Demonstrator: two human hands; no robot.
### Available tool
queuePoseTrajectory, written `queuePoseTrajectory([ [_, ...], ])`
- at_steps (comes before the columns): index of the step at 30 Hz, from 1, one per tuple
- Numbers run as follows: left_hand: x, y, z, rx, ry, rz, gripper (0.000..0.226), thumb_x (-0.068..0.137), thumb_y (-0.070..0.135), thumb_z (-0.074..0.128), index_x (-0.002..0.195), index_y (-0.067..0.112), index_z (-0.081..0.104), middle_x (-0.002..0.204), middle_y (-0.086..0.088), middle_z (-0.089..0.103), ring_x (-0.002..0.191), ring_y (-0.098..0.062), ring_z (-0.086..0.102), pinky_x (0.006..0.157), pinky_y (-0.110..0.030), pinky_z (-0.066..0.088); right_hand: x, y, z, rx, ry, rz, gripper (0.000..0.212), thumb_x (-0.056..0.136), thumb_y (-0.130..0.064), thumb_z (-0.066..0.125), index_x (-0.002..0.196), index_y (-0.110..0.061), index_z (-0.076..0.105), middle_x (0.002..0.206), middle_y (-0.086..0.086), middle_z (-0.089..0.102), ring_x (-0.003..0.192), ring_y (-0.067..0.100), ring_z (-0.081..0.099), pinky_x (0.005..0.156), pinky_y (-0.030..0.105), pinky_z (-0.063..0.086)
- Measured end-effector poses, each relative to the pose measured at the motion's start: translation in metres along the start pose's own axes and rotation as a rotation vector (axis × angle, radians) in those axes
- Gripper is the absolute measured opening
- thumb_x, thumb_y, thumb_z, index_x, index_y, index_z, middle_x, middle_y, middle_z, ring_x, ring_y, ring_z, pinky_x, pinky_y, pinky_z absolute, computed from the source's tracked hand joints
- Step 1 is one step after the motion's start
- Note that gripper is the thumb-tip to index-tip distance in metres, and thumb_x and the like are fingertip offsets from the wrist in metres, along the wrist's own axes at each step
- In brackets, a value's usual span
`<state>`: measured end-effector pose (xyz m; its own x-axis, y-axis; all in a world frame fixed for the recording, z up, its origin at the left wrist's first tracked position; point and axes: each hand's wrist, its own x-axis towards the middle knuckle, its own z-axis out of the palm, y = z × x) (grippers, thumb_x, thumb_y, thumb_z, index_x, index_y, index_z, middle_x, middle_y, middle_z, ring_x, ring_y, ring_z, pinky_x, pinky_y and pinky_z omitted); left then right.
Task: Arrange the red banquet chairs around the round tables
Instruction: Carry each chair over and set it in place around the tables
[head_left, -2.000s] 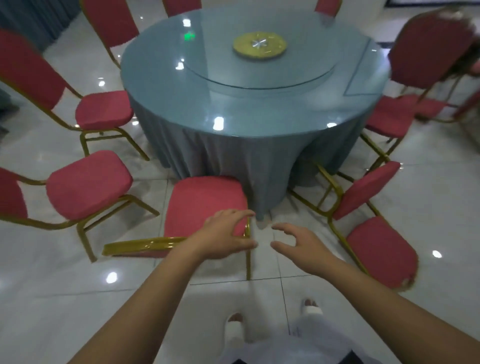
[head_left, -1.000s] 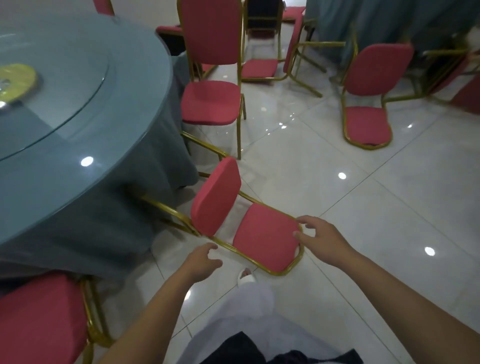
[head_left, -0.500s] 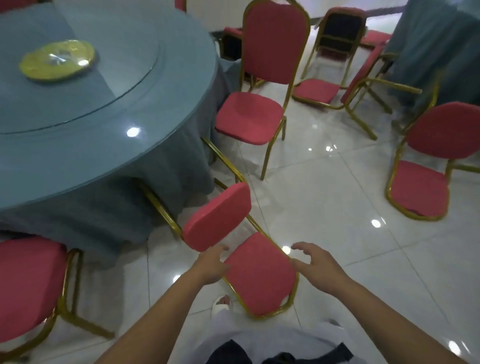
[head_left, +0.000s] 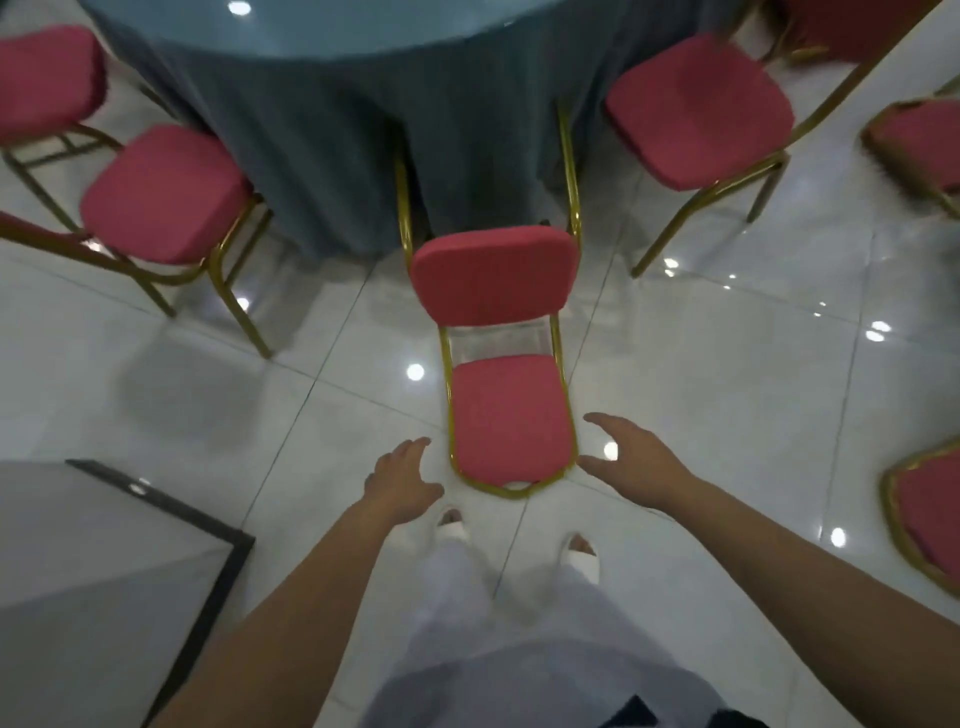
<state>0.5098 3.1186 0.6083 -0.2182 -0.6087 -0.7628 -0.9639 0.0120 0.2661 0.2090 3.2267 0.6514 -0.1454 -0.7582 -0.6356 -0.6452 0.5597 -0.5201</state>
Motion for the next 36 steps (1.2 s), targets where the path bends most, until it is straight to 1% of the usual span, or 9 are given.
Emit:
queuePoseTrajectory([
  [6,0.026,-0.031,0.069,-0.141,-0.064,-0.104,0.082,0.086,0.033,0.066,0.154,0.026,0.021,0.16,-0.003,0.024,0.145,-0.029,0.024,0.115,-0.048,0.028,0.025,0.059,0.062,-0.253,-0.15,0.11,0.083,0.088,-0.054,0.062,0.155,-0.031,0.02,0.16,0.0,0.028,0.142,0.024,0.032,0.111,0.041,0.032],
  [13,0.176,-0.087,0.175,-0.309,-0.086,-0.289,0.088,0.085,0.034,0.069,0.155,0.028,0.016,0.157,-0.012,0.026,0.141,-0.035,0.031,0.112,-0.046,0.033,0.156,0.159,0.174,-0.475,-0.162,0.188,0.096,0.085,-0.06,0.062,0.157,-0.03,0.005,0.165,0.004,0.001,0.15,0.029,0.009,0.113,0.054,0.025],
  [17,0.281,-0.105,0.236,-0.654,-0.053,-0.334,0.094,0.083,0.035,0.075,0.156,0.028,0.015,0.157,-0.014,0.026,0.137,-0.032,0.038,0.098,-0.035,0.038,0.265,0.203,0.233,-0.288,-0.074,0.246,0.104,0.078,-0.056,0.072,0.156,-0.032,0.007,0.164,0.005,0.01,0.148,0.031,0.015,0.111,0.058,0.028],
  [21,0.389,-0.116,0.288,-0.793,0.084,-0.324,0.101,0.079,0.036,0.079,0.155,0.021,0.015,0.153,-0.013,0.033,0.134,-0.031,0.041,0.094,-0.034,0.041,0.368,0.25,0.286,-0.004,0.066,0.312,0.11,0.07,-0.049,0.081,0.154,-0.029,0.012,0.152,0.011,0.031,0.136,0.039,0.036,0.105,0.06,0.037],
  [23,0.437,-0.124,0.312,-0.847,0.177,-0.385,0.108,0.075,0.043,0.081,0.156,0.02,0.013,0.153,-0.014,0.032,0.135,-0.034,0.04,0.105,-0.043,0.041,0.416,0.275,0.309,0.161,0.172,0.405,0.114,0.069,-0.05,0.082,0.154,-0.029,0.009,0.148,0.014,0.034,0.132,0.04,0.042,0.103,0.059,0.042],
  [26,0.493,-0.143,0.349,-0.937,0.27,-0.465,0.111,0.07,0.051,0.082,0.154,0.02,0.017,0.151,-0.014,0.035,0.135,-0.036,0.039,0.107,-0.055,0.04,0.476,0.308,0.345,0.361,0.343,0.61,0.117,0.065,-0.058,0.08,0.154,-0.027,0.009,0.146,0.016,0.038,0.131,0.042,0.042,0.103,0.059,0.042],
  [31,0.531,-0.163,0.396,-1.226,0.357,-0.359,0.068,0.081,0.039,0.077,0.135,0.011,0.048,0.123,-0.005,0.061,0.107,-0.025,0.06,0.089,-0.038,0.051,0.518,0.34,0.386,0.49,0.47,0.652,0.12,0.049,-0.074,0.077,0.147,-0.032,0.021,0.142,0.009,0.038,0.127,0.042,0.041,0.103,0.062,0.037],
  [34,0.509,-0.172,0.384,-1.236,0.33,-0.319,0.051,0.084,0.028,0.076,0.127,0.013,0.054,0.118,-0.007,0.063,0.09,-0.019,0.062,0.081,-0.034,0.05,0.505,0.337,0.358,0.697,0.352,0.634,0.11,0.051,-0.056,0.089,0.14,-0.026,0.032,0.131,0.01,0.049,0.111,0.035,0.055,0.093,0.054,0.05],
  [36,0.476,-0.179,0.359,-1.224,0.314,-0.33,0.046,0.084,0.027,0.076,0.122,0.017,0.053,0.115,-0.006,0.063,0.086,-0.017,0.062,0.081,-0.036,0.051,0.473,0.321,0.342,0.777,0.246,0.583,0.099,0.055,-0.045,0.093,0.136,-0.019,0.04,0.121,0.006,0.059,0.096,0.025,0.063,0.075,0.04,0.056],
])
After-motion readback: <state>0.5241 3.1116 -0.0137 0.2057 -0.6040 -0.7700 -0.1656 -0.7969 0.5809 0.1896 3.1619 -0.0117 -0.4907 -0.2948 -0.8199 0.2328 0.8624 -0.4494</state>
